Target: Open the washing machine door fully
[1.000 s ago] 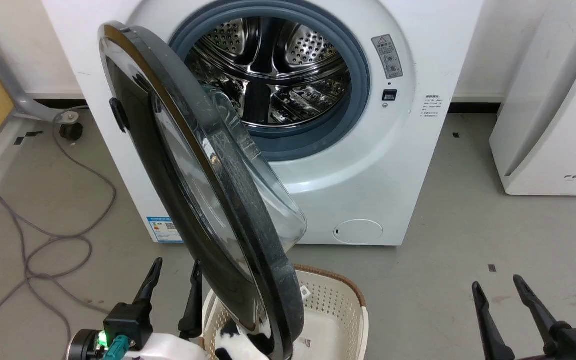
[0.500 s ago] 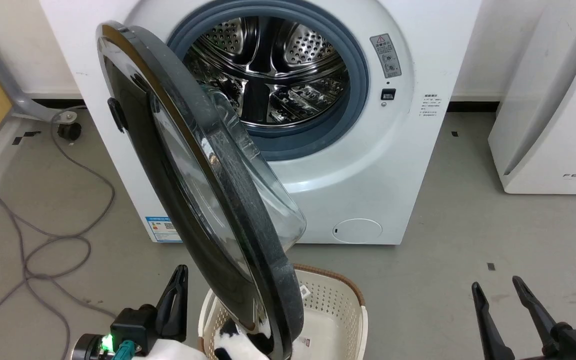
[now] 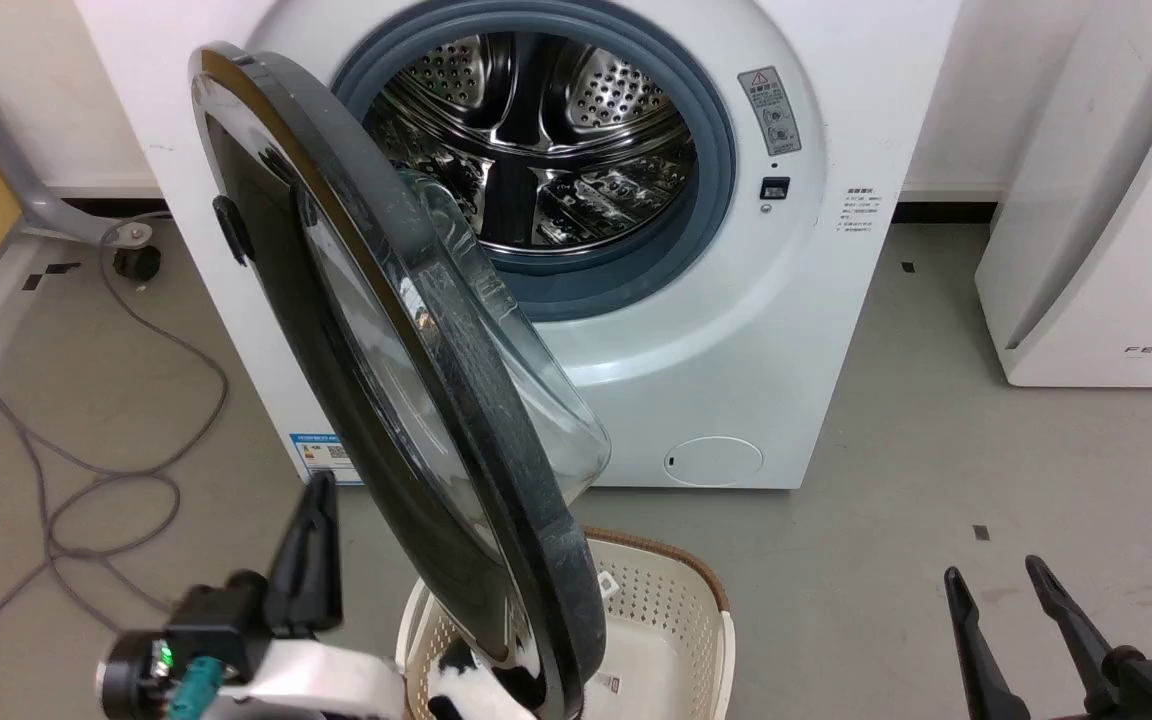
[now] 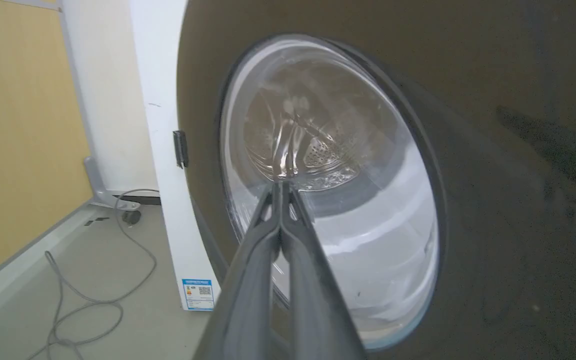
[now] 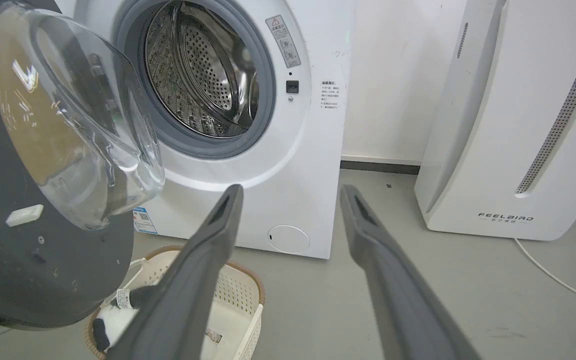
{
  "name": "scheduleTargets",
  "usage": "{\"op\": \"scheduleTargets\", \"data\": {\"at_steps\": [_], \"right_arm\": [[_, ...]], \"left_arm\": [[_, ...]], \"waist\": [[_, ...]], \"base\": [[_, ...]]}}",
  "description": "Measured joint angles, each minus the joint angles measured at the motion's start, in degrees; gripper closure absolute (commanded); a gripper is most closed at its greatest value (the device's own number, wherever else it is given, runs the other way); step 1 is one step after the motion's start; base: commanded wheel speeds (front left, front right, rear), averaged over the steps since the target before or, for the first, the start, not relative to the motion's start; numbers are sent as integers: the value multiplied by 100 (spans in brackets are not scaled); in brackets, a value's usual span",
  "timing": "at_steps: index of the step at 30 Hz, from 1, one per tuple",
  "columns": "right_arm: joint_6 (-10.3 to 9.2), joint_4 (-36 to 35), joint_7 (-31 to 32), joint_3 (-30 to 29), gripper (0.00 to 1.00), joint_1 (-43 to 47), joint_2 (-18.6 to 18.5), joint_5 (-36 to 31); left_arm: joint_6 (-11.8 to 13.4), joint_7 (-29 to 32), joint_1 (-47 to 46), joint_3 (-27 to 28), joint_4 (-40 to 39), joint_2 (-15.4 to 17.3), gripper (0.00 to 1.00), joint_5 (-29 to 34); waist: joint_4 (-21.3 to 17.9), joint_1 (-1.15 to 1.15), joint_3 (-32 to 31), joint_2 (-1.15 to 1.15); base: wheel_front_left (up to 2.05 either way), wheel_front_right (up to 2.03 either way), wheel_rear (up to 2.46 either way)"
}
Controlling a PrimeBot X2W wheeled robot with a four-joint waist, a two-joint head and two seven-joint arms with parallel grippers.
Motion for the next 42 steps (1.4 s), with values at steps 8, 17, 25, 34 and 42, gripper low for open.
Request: {"op": "scheduleTargets", "data": {"at_steps": [8,17,25,34,42], "right_arm": [[0,33,0,-68,0,-2,0,-41],[0,62,-52,-140,0,-1,1,-30],[0,94,-65,-207,0,12,1,25],[0,147,-108,-182,0,37,1,97],[0,155,-151,-162,0,37,2,56]], "left_arm": [[355,77,-392,201,-1178,34,100,129],[358,-10,-1318,-7,-2798,-36,100,357],[-105,542,-1459,-1319,-2950,-256,100,385],[-391,1621,-1050,-2671,-2624,-437,100,-101],[-519,2476,-221,-3305,-1729,-241,100,-514]], "waist": [[14,0,28,0],[40,0,63,0],[87,0,14,0],[84,0,32,0],[41,0,61,0]], "base": [[0,0,0],[0,0,0],[0,0,0],[0,0,0],[0,0,0]]}}
